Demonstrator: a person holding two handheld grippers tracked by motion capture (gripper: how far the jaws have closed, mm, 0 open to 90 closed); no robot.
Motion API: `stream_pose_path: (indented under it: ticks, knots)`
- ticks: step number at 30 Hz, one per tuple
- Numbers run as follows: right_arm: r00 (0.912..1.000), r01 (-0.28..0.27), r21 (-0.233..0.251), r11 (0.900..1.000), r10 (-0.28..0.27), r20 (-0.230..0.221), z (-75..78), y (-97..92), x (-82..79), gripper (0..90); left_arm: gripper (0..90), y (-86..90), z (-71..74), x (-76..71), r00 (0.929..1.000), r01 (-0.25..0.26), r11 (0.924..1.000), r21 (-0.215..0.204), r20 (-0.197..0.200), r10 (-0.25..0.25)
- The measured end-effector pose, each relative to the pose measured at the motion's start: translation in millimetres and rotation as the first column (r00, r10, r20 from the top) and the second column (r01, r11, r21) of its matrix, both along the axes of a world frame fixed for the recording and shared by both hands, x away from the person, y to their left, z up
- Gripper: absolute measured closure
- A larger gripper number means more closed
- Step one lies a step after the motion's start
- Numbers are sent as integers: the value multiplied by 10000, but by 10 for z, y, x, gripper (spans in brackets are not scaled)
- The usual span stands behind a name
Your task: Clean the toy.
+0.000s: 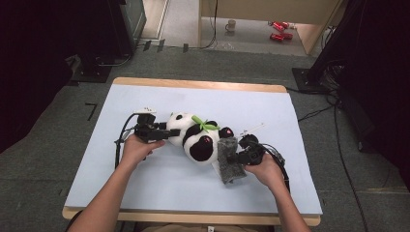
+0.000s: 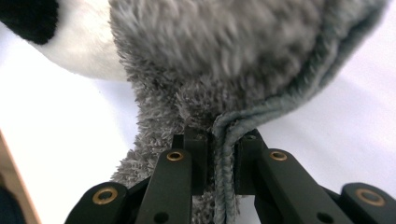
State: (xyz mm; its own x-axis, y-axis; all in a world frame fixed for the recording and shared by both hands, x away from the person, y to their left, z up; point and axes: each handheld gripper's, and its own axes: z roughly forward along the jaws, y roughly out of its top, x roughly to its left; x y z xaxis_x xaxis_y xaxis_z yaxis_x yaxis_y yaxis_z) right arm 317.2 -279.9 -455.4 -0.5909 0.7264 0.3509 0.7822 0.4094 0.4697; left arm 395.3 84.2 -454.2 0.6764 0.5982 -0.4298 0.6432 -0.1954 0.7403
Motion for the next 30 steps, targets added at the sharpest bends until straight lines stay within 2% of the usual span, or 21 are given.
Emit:
stream_pose_path:
  ticks: [2,4,5,10,17,19,24,26,30]
  knots:
    - [9999,154,154,9998,-155,33,75,-66,4,805,312,7,3,4,10000,-22,10000,-7,-74,22]
    - [9993,306,514,9982,-316,194,185,-130,0,805,316,2,10,1,9998,-85,10000,-34,-159,85]
    - [9987,361,750,9965,-387,327,244,-153,-3,806,319,-3,15,-1,9998,-82,10000,-19,-166,81]
    - [9914,494,1305,9902,-644,1136,523,-183,-40,806,368,-31,56,-44,10000,-59,9998,177,-41,59]
    - [9772,436,1553,9869,-745,1988,820,-150,18,805,378,-32,67,-88,10000,-64,9995,293,19,64]
    - [9713,353,1628,9860,-722,2265,911,-102,82,805,376,-33,69,-94,10000,-61,9995,312,36,60]
    - [9669,-94,1624,9867,-324,2532,1135,147,297,805,373,-38,74,-103,9999,-112,9995,309,53,111]
    - [9629,-342,1531,9876,-84,2696,1192,273,381,805,372,-39,80,-108,9999,-105,9993,362,62,103]
    - [9620,-790,1311,9882,411,2698,1237,545,500,805,369,-52,98,-121,10000,-77,9993,360,-38,78]
